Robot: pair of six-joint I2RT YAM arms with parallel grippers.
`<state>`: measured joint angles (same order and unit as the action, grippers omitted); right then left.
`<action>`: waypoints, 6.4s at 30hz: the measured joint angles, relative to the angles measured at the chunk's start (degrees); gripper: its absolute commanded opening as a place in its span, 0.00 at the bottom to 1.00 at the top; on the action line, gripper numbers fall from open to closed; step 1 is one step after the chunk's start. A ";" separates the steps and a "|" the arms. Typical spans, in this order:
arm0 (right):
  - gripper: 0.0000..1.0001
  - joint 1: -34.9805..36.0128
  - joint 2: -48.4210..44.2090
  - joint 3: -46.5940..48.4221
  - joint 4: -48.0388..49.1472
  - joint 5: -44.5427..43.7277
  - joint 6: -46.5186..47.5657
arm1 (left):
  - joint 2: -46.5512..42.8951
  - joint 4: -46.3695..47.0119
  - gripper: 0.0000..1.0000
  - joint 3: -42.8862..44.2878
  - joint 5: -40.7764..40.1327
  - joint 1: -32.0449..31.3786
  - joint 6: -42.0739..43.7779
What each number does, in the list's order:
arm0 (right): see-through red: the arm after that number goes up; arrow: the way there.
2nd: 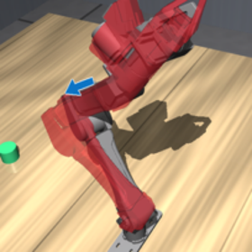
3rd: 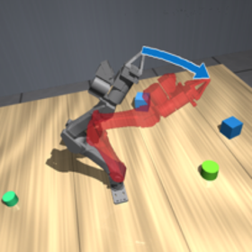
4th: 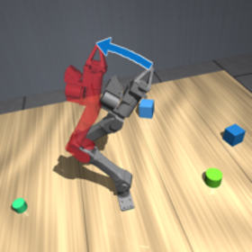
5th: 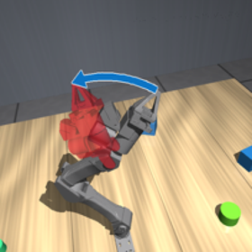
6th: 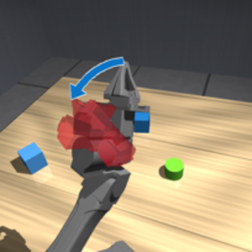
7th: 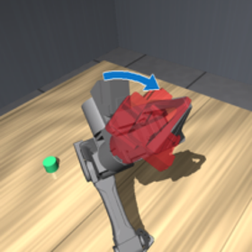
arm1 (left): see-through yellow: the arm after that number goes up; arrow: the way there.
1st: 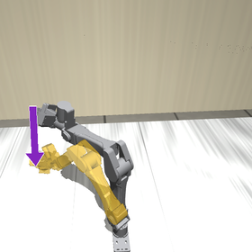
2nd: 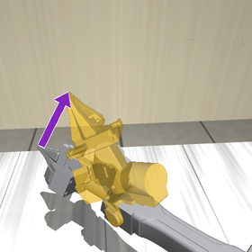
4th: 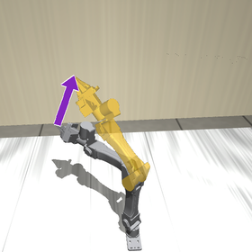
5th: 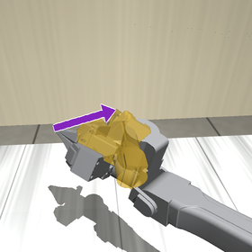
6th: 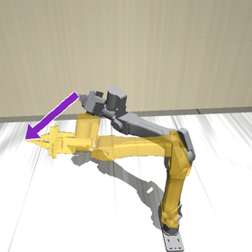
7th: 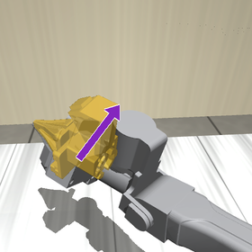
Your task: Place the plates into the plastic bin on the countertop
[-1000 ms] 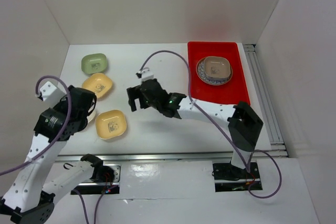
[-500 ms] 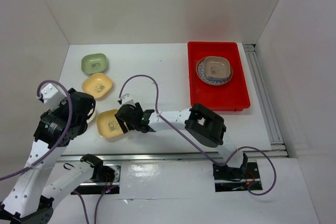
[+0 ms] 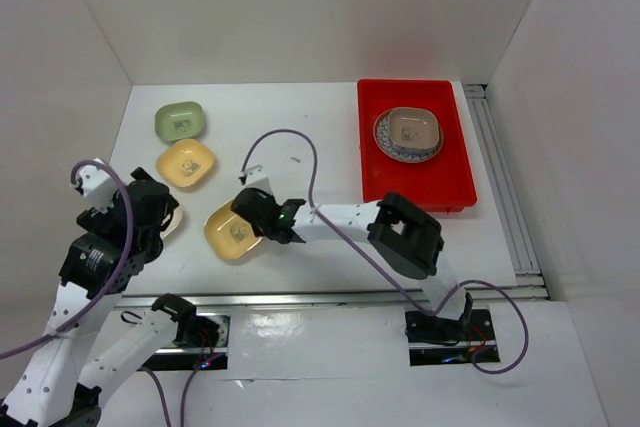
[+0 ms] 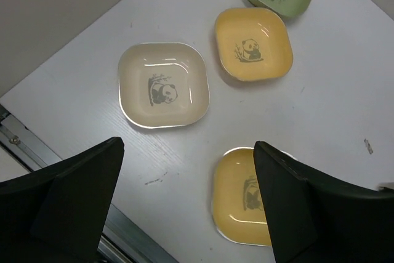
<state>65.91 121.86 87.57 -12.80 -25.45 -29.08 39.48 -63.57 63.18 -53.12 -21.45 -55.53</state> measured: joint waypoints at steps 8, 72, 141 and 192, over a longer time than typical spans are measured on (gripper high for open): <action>0.00 -23.21 -19.08 -7.54 -2.93 0.17 3.48 | 4.20 13.03 1.00 -6.05 14.58 1.01 13.79; 1.00 -34.16 -26.71 -10.75 5.44 19.37 22.18 | 72.13 23.32 0.88 35.82 35.89 38.42 25.11; 0.00 -32.87 -10.27 2.62 5.40 25.83 18.58 | 53.68 33.88 1.00 24.59 56.15 10.05 27.04; 1.00 -44.39 -19.80 -1.31 10.49 14.69 27.30 | 105.59 31.80 0.08 65.85 46.53 37.90 26.27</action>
<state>21.52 102.06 86.26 -2.31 -10.76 -1.78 145.08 -31.77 129.03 -6.59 16.45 -29.26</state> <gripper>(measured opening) 0.999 0.326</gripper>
